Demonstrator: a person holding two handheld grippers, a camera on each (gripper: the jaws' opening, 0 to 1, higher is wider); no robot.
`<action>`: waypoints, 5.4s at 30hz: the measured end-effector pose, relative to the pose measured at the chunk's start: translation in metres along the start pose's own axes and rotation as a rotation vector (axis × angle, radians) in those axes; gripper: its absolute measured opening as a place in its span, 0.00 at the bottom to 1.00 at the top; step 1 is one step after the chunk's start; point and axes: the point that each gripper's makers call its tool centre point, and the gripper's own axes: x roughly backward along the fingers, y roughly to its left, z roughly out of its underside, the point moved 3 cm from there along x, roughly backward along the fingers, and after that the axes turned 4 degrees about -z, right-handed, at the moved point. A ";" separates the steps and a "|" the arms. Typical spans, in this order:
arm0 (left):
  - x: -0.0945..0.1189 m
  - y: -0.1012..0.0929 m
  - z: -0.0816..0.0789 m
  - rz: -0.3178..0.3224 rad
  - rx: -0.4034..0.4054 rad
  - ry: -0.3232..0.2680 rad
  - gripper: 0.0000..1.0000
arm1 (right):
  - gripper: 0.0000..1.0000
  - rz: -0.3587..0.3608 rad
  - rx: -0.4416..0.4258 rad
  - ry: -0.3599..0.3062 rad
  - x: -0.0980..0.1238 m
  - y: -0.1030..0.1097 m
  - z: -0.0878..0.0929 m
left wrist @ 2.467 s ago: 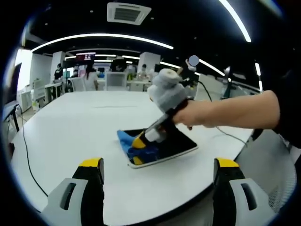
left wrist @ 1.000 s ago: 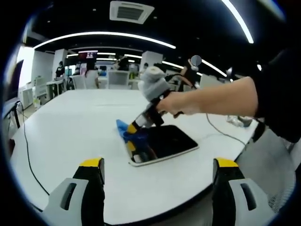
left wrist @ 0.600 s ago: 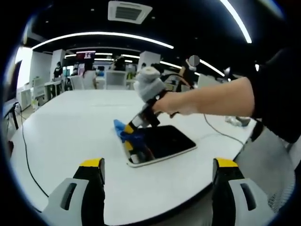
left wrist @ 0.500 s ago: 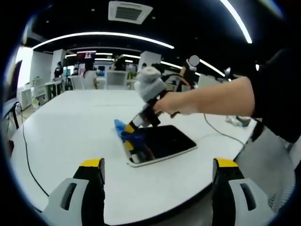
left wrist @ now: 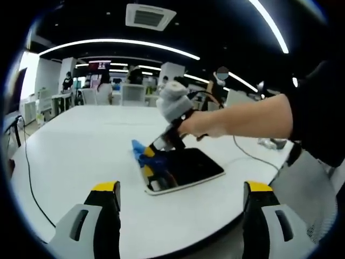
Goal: Wipe the mirror surface with the cleaning cloth until all visible marks leave the cleaned area.
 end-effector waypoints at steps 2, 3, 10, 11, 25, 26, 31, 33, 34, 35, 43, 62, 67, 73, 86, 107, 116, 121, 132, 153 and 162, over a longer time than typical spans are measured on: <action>0.000 0.000 0.000 0.001 -0.001 0.000 0.95 | 0.01 0.001 -0.002 0.002 0.001 -0.003 0.002; 0.000 0.000 0.000 0.002 0.001 -0.001 0.95 | 0.01 0.001 -0.009 0.002 0.003 -0.004 0.003; 0.001 0.000 0.002 0.003 0.008 0.005 0.94 | 0.01 0.004 -0.021 -0.005 0.010 -0.011 0.012; 0.001 -0.001 0.001 0.005 0.009 0.005 0.94 | 0.01 0.004 -0.027 -0.006 0.012 -0.011 0.013; 0.001 -0.001 0.003 0.004 0.011 0.013 0.91 | 0.01 0.009 -0.051 -0.013 0.021 -0.017 0.022; 0.001 -0.001 0.003 0.003 0.011 0.014 0.91 | 0.01 0.009 -0.053 -0.015 0.020 -0.018 0.022; 0.002 -0.001 0.002 0.000 0.009 0.015 0.92 | 0.01 0.009 -0.058 -0.016 0.020 -0.018 0.022; 0.001 -0.001 0.002 0.002 0.010 0.016 0.92 | 0.01 0.007 -0.076 -0.018 0.020 -0.018 0.022; 0.001 -0.001 0.002 0.003 0.010 0.016 0.92 | 0.01 0.005 -0.090 -0.019 0.021 -0.018 0.022; 0.001 -0.001 0.002 0.004 0.009 0.017 0.92 | 0.01 0.005 -0.091 -0.020 0.021 -0.017 0.022; 0.001 -0.002 0.001 0.003 0.002 0.012 0.92 | 0.01 0.007 -0.084 -0.021 0.024 -0.011 0.024; -0.001 -0.001 0.002 0.004 0.001 0.018 0.92 | 0.01 -0.018 -0.079 -0.015 0.028 -0.001 0.032; 0.000 -0.001 0.002 0.004 0.001 0.015 0.92 | 0.01 -0.024 -0.072 -0.012 0.029 0.003 0.036; 0.000 0.000 0.001 0.000 0.003 0.011 0.92 | 0.01 -0.027 -0.059 -0.012 0.032 0.010 0.041; 0.001 -0.001 0.001 -0.005 0.004 0.013 0.91 | 0.01 -0.042 -0.053 -0.012 0.037 0.020 0.050; 0.002 0.000 0.001 -0.009 0.004 0.011 0.92 | 0.01 -0.060 -0.029 -0.011 0.048 0.042 0.066; 0.001 0.000 0.000 -0.009 0.003 0.008 0.92 | 0.01 -0.073 -0.026 -0.010 0.052 0.051 0.072; 0.002 0.000 0.000 -0.010 0.007 0.006 0.91 | 0.01 -0.097 -0.066 -0.022 0.053 0.053 0.075; 0.002 -0.001 -0.001 -0.007 0.004 -0.002 0.91 | 0.01 -0.103 -0.051 -0.021 0.057 0.062 0.080; 0.002 0.002 0.000 -0.028 0.003 0.005 0.91 | 0.01 -0.153 -0.044 -0.008 0.059 0.064 0.085; 0.002 0.002 -0.001 -0.026 0.006 -0.002 0.92 | 0.01 -0.189 -0.048 -0.017 0.060 0.062 0.085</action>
